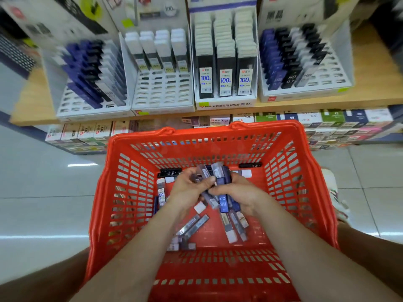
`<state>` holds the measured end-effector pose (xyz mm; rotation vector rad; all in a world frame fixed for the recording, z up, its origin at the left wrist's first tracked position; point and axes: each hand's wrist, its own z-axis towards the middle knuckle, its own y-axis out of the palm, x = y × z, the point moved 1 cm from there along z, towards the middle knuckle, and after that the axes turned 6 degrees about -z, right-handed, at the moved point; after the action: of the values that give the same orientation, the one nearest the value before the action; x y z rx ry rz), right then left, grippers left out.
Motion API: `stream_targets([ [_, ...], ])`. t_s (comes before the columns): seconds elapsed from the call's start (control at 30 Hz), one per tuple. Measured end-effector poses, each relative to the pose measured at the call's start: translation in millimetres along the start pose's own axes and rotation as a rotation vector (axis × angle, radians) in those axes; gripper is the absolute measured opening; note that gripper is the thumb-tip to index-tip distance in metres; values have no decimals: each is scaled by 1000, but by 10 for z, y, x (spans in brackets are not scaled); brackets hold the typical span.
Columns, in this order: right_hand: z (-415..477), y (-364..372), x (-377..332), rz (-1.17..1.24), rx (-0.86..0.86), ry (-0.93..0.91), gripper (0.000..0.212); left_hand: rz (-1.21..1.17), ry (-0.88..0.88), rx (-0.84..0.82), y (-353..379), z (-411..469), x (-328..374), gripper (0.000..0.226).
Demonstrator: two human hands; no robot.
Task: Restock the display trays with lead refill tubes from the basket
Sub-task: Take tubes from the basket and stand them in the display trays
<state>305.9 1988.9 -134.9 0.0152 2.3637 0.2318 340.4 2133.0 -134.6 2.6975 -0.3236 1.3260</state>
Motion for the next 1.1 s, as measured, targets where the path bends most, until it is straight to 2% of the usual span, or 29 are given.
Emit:
stream_targets([
  [0.13, -179, 55, -211, 87, 56, -57, 26, -124, 44, -59, -114, -153, 365, 9],
  [0.3, -503, 114, -529, 187, 3, -134, 29, -229, 165, -109, -214, -455, 838, 17],
  [0.47, -795, 194, -823, 217, -42, -235, 25, -207, 302, -44, -188, -750, 1188, 17],
  [0.63, -1078, 226, -1062, 307, -71, -339, 37, -188, 392, 92, -206, -957, 1420, 12],
  [0.73, -1187, 251, -1151, 239, -58, -362, 27, -153, 466, 114, -218, -1069, 1521, 16],
  [0.87, -1284, 272, -1213, 350, -97, -285, 21, -106, 548, 24, -255, -1291, 1702, 26],
  [0.97, -1334, 304, -1255, 322, -153, -295, 22, -17, 571, -72, -316, -1424, 1842, 32],
  [1.03, -1326, 352, -1288, 276, -112, -349, 22, 29, 559, -108, -371, -1482, 1929, 33],
  [1.1, -1321, 404, -1347, 171, 19, -424, 28, 36, 520, -110, -415, -1516, 2002, 27],
])
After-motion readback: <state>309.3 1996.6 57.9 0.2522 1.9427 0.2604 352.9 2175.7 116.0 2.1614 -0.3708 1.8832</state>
